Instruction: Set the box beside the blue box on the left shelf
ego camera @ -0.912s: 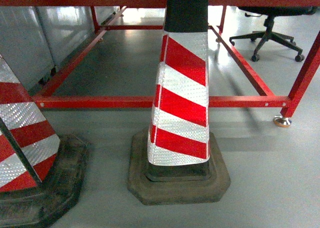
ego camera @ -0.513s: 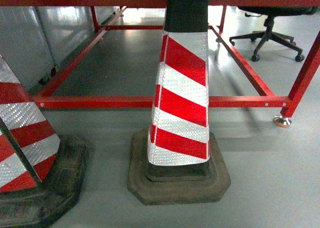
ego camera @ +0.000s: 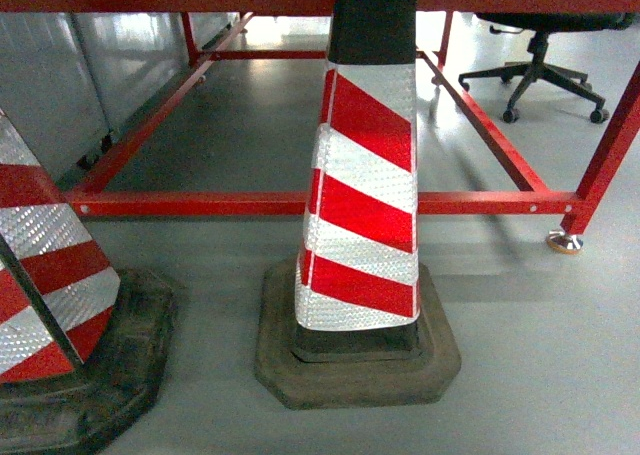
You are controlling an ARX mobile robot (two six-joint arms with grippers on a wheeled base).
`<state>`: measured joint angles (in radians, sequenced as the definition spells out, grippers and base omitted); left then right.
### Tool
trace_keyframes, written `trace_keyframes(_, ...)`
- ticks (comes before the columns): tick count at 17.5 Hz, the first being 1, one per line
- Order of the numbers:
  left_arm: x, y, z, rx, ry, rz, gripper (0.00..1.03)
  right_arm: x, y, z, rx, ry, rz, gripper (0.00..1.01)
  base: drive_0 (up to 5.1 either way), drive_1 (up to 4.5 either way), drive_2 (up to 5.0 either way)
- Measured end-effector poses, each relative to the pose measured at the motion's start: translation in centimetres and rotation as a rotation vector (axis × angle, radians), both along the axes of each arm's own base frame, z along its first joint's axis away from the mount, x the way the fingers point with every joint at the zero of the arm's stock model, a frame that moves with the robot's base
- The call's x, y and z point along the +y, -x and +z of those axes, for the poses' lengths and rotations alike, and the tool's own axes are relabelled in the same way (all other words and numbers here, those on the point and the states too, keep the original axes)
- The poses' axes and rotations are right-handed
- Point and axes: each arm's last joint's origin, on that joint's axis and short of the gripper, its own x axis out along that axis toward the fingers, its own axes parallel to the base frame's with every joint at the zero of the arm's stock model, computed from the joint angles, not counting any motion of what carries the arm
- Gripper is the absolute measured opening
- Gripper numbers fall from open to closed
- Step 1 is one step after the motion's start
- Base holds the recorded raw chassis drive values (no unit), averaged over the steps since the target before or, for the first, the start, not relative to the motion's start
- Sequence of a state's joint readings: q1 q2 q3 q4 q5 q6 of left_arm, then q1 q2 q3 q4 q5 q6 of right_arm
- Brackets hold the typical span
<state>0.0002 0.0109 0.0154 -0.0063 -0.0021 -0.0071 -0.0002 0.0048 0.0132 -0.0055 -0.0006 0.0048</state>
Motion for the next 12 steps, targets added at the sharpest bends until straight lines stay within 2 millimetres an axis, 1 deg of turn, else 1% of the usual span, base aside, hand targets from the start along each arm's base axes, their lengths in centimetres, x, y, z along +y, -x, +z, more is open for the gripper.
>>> trace_keyframes(12,0.0,0.0,0.0,0.0,0.0,0.0,0.98,0.0,0.0,0.0,0.0,0.0,0.0,0.98,0.0,0.0,0.0)
